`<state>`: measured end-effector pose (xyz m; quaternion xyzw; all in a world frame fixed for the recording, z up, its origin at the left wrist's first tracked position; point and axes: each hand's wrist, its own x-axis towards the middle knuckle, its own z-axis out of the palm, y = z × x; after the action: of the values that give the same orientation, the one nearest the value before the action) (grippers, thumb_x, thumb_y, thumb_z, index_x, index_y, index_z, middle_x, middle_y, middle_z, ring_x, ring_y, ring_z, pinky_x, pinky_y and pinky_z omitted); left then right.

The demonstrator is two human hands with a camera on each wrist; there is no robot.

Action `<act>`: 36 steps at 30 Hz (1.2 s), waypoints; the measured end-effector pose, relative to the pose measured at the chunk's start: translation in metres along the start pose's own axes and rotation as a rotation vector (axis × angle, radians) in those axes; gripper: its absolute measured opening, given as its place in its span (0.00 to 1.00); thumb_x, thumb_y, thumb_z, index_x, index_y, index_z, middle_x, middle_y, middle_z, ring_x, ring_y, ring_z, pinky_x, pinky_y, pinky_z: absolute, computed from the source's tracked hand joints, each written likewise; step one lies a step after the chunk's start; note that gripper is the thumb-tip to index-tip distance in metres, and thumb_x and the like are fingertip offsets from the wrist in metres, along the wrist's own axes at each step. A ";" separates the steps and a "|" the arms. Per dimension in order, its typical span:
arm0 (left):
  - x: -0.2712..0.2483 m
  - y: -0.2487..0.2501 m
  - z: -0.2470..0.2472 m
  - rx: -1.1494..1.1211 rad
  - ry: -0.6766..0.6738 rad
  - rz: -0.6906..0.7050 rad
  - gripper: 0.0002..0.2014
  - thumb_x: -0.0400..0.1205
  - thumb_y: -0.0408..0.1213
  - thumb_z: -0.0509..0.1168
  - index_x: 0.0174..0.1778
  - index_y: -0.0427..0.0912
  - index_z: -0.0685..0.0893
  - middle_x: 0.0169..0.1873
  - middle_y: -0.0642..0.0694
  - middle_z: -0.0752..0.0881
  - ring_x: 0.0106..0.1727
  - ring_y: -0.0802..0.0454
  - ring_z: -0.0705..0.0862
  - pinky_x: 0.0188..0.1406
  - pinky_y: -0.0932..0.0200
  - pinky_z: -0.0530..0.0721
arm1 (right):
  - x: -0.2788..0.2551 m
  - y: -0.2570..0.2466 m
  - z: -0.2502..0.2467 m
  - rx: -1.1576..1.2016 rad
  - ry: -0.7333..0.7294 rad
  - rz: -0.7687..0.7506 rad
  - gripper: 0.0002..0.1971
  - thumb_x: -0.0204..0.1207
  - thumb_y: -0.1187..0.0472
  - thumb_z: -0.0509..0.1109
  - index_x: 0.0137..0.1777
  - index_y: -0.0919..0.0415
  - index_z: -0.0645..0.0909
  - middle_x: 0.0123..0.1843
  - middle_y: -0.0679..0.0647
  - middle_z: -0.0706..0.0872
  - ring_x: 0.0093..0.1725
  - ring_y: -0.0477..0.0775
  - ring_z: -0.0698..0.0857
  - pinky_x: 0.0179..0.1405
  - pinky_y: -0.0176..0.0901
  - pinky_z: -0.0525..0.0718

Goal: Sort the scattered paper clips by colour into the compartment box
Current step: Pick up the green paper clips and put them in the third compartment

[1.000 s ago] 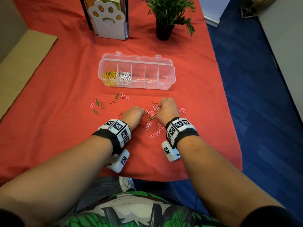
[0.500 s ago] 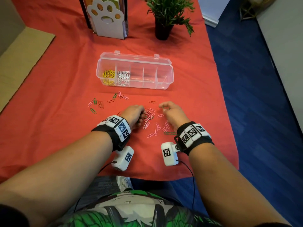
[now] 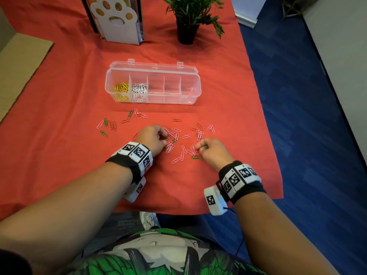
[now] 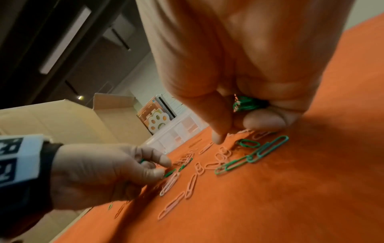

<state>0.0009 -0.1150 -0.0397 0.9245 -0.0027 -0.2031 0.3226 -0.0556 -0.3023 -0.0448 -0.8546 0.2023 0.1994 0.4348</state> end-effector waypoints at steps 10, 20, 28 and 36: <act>-0.006 -0.011 -0.003 0.147 0.049 0.052 0.11 0.75 0.40 0.71 0.53 0.46 0.88 0.50 0.41 0.87 0.54 0.44 0.84 0.46 0.62 0.73 | -0.010 0.011 0.022 -0.532 0.102 -0.161 0.12 0.72 0.60 0.70 0.52 0.64 0.78 0.57 0.63 0.75 0.57 0.65 0.79 0.60 0.53 0.80; -0.002 -0.006 0.002 0.247 0.034 0.185 0.09 0.78 0.39 0.66 0.49 0.40 0.85 0.53 0.39 0.82 0.54 0.40 0.81 0.55 0.53 0.77 | -0.014 0.003 0.013 -0.263 0.060 -0.103 0.05 0.75 0.67 0.64 0.41 0.56 0.74 0.42 0.54 0.78 0.40 0.53 0.78 0.44 0.40 0.73; 0.004 -0.008 0.002 0.239 0.006 0.188 0.07 0.78 0.35 0.61 0.44 0.38 0.83 0.47 0.36 0.82 0.50 0.37 0.82 0.52 0.50 0.78 | -0.014 0.001 -0.022 0.838 0.042 0.181 0.10 0.80 0.68 0.57 0.40 0.57 0.74 0.30 0.51 0.72 0.27 0.47 0.74 0.22 0.33 0.76; -0.010 0.011 -0.015 -1.031 -0.328 -0.407 0.07 0.67 0.33 0.50 0.26 0.42 0.72 0.20 0.47 0.75 0.16 0.55 0.70 0.17 0.72 0.66 | -0.014 0.022 -0.015 -0.185 0.094 -0.041 0.08 0.72 0.67 0.66 0.37 0.52 0.77 0.34 0.49 0.76 0.34 0.49 0.75 0.31 0.31 0.70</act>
<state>-0.0013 -0.1136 -0.0190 0.5860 0.2246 -0.3770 0.6812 -0.0768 -0.3242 -0.0440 -0.9034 0.1856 0.1680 0.3481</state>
